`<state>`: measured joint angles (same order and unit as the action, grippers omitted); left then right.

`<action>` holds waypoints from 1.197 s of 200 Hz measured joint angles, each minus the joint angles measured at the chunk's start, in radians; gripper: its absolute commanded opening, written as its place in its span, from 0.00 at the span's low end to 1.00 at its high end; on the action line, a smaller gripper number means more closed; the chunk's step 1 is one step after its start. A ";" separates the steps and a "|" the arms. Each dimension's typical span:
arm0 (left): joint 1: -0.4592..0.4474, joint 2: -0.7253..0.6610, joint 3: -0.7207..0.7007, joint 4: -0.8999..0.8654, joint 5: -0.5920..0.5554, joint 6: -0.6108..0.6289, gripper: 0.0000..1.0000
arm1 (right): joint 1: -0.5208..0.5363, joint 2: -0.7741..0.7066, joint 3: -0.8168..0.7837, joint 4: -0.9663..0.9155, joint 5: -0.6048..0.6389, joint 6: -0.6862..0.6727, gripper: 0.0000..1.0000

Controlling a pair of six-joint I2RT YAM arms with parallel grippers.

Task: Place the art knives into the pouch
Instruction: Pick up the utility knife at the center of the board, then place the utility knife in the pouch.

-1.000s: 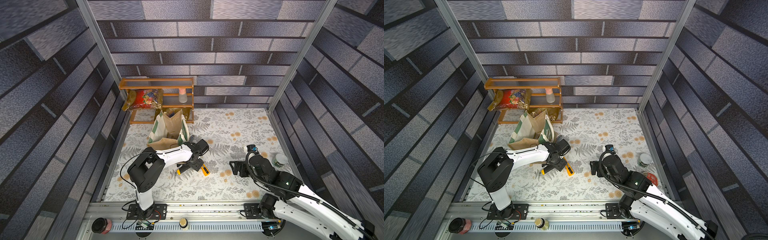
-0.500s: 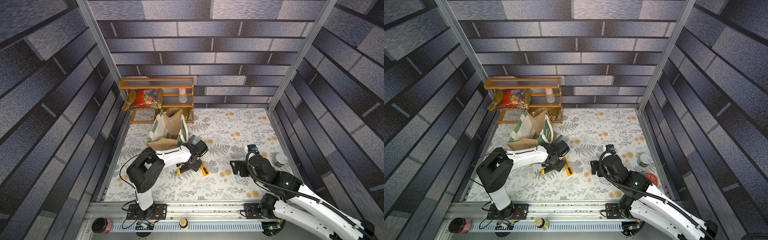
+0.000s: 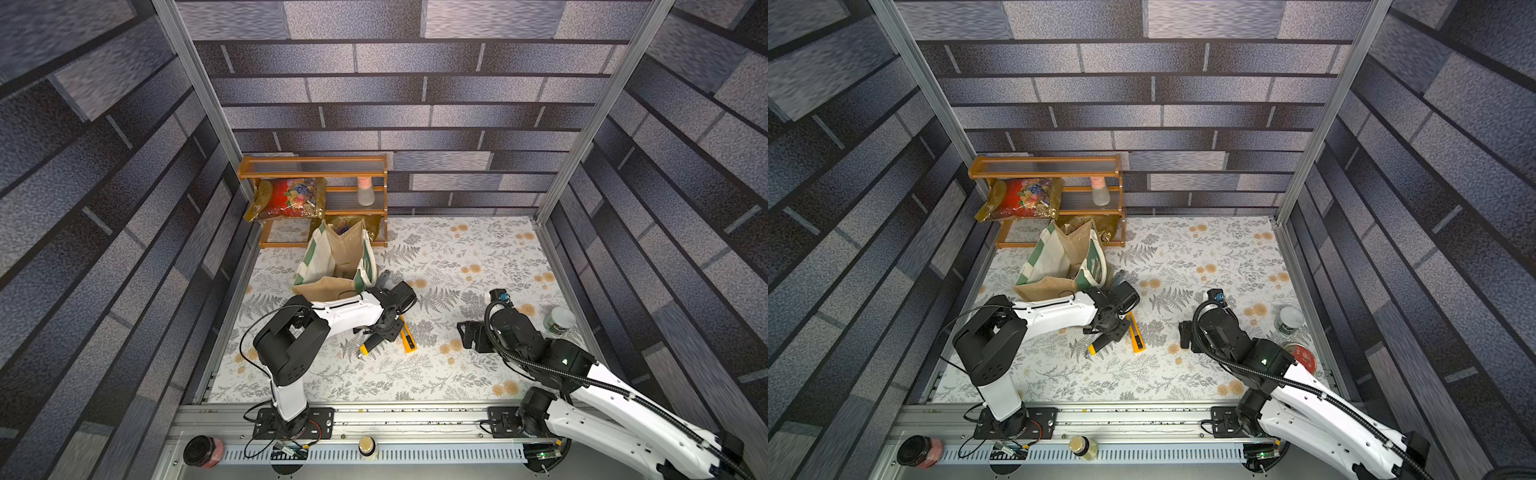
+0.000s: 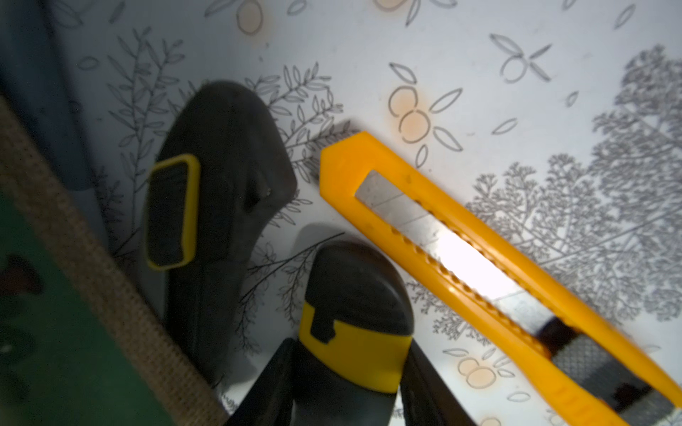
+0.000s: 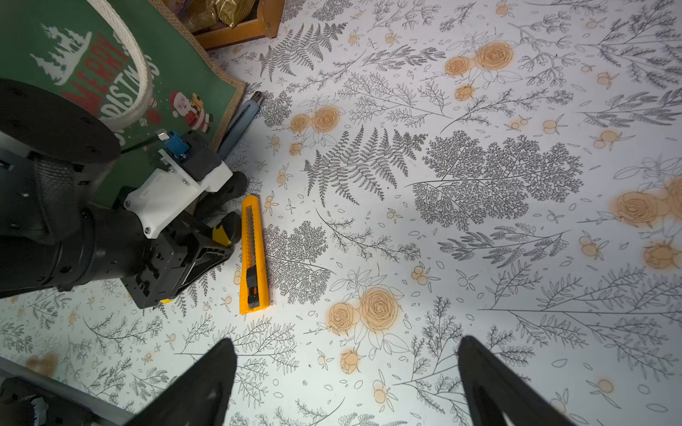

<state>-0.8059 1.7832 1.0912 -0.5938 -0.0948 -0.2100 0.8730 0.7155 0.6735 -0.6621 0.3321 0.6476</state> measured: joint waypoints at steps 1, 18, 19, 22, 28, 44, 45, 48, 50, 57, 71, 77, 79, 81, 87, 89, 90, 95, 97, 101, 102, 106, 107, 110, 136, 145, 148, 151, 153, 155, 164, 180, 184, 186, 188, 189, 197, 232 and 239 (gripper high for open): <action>0.000 0.000 0.000 0.000 0.000 0.000 0.46 | 0.000 0.001 0.000 0.000 0.000 0.000 0.95; 0.004 0.006 0.008 -0.001 -0.003 0.000 0.43 | 0.000 0.018 0.000 0.016 -0.006 0.005 0.95; 0.004 0.006 0.008 -0.001 -0.003 0.000 0.43 | 0.000 0.019 0.000 0.017 -0.006 0.005 0.95; 0.005 0.006 0.009 -0.001 -0.003 0.000 0.42 | 0.000 0.020 0.000 0.020 -0.008 0.007 0.95; 0.008 0.010 0.012 -0.001 -0.005 0.001 0.41 | 0.000 0.024 0.000 0.028 -0.013 0.011 0.94; 0.019 0.015 0.023 -0.003 -0.004 0.000 0.41 | 0.000 0.045 -0.002 0.069 -0.031 0.038 0.94; 0.021 0.016 0.023 -0.003 -0.003 0.000 0.41 | 0.000 0.047 -0.002 0.071 -0.032 0.039 0.94; 0.023 0.017 0.024 -0.003 -0.003 0.000 0.41 | 0.000 0.054 -0.003 0.082 -0.040 0.044 0.94; 0.026 0.017 0.024 -0.003 -0.003 0.000 0.41 | 0.000 0.060 -0.003 0.089 -0.044 0.048 0.94; 0.033 0.017 0.025 -0.002 -0.003 0.000 0.41 | 0.000 0.080 -0.004 0.108 -0.057 0.058 0.93; 0.046 0.017 0.027 -0.004 -0.003 0.000 0.41 | 0.000 0.135 -0.004 0.145 -0.081 0.078 0.93; 0.049 0.017 0.030 -0.005 -0.003 0.000 0.41 | 0.000 0.156 -0.004 0.153 -0.088 0.082 0.93; 0.050 0.017 0.031 -0.005 -0.003 0.000 0.41 | 0.000 0.163 -0.004 0.154 -0.092 0.084 0.93; 0.051 0.017 0.033 -0.006 -0.003 0.000 0.41 | 0.000 0.170 -0.004 0.156 -0.093 0.086 0.93; 0.055 0.017 0.039 -0.009 -0.003 0.000 0.41 | 0.000 0.189 -0.004 0.161 -0.099 0.089 0.93; 0.056 0.017 0.042 -0.009 -0.004 0.000 0.41 | 0.000 0.194 -0.004 0.163 -0.100 0.091 0.93; 0.056 0.017 0.042 -0.009 -0.004 0.000 0.41 | 0.000 0.195 -0.004 0.163 -0.100 0.092 0.93; 0.060 0.016 0.047 -0.011 -0.004 0.000 0.40 | 0.000 0.205 -0.004 0.166 -0.105 0.093 0.93; 0.061 0.016 0.050 -0.012 -0.004 0.000 0.40 | 0.000 0.208 -0.004 0.169 -0.106 0.094 0.93; 0.063 0.015 0.055 -0.014 -0.004 0.000 0.40 | 0.000 0.213 -0.004 0.173 -0.107 0.096 0.93; 0.063 0.015 0.055 -0.015 -0.004 0.000 0.40 | 0.000 0.214 -0.004 0.173 -0.107 0.096 0.93; 0.067 0.013 0.060 -0.018 -0.004 0.000 0.40 | 0.000 0.217 -0.003 0.178 -0.110 0.097 0.93; 0.069 0.013 0.061 -0.018 -0.004 0.000 0.40 | 0.000 0.217 -0.003 0.179 -0.111 0.097 0.93; 0.071 0.011 0.064 -0.020 -0.004 0.000 0.40 | 0.000 0.218 -0.003 0.182 -0.111 0.097 0.93; 0.085 -0.005 0.093 -0.032 -0.002 0.000 0.40 | 0.000 0.220 -0.003 0.208 -0.117 0.097 0.93; 0.088 -0.014 0.106 -0.040 0.001 0.000 0.40 | 0.000 0.223 -0.003 0.212 -0.117 0.097 0.93; 0.088 -0.018 0.112 -0.044 0.002 0.000 0.40 | 0.000 0.224 -0.003 0.215 -0.117 0.097 0.93; 0.088 -0.023 0.116 -0.046 0.003 0.000 0.40 | 0.000 0.226 -0.003 0.216 -0.117 0.097 0.93; 0.088 -0.025 0.120 -0.048 0.005 0.000 0.40 | 0.000 0.227 -0.003 0.217 -0.117 0.097 0.93; 0.088 -0.028 0.124 -0.050 0.006 0.000 0.40 | 0.000 0.229 -0.003 0.218 -0.117 0.097 0.93; 0.090 -0.042 0.140 -0.060 0.011 -0.001 0.40 | 0.000 0.235 -0.002 0.219 -0.117 0.096 0.93; 0.092 -0.067 0.177 -0.084 0.013 -0.003 0.40 | 0.000 0.247 0.000 0.220 -0.117 0.095 0.93; 0.093 -0.075 0.187 -0.087 0.013 -0.003 0.40 | 0.000 0.251 0.002 0.220 -0.117 0.094 0.93; 0.093 -0.078 0.192 -0.089 0.013 -0.003 0.40 | 0.000 0.253 0.003 0.220 -0.117 0.093 0.93; 0.093 -0.080 0.196 -0.091 0.013 -0.003 0.40 | 0.000 0.254 0.003 0.220 -0.117 0.093 0.93; 0.093 -0.083 0.199 -0.091 0.013 -0.003 0.40 | 0.000 0.256 0.004 0.220 -0.117 0.093 0.93; 0.093 -0.096 0.218 -0.099 0.014 -0.003 0.41 | 0.000 0.263 0.008 0.223 -0.118 0.092 0.93; 0.093 -0.130 0.309 -0.138 0.016 -0.004 0.41 | 0.000 0.295 0.035 0.229 -0.127 0.076 0.92; 0.093 -0.133 0.326 -0.148 0.016 -0.004 0.41 | 0.000 0.301 0.039 0.231 -0.129 0.073 0.92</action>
<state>-0.7132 1.6501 1.4170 -0.7414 -0.0784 -0.2142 0.8730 1.0164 0.7124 -0.4309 0.2035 0.7208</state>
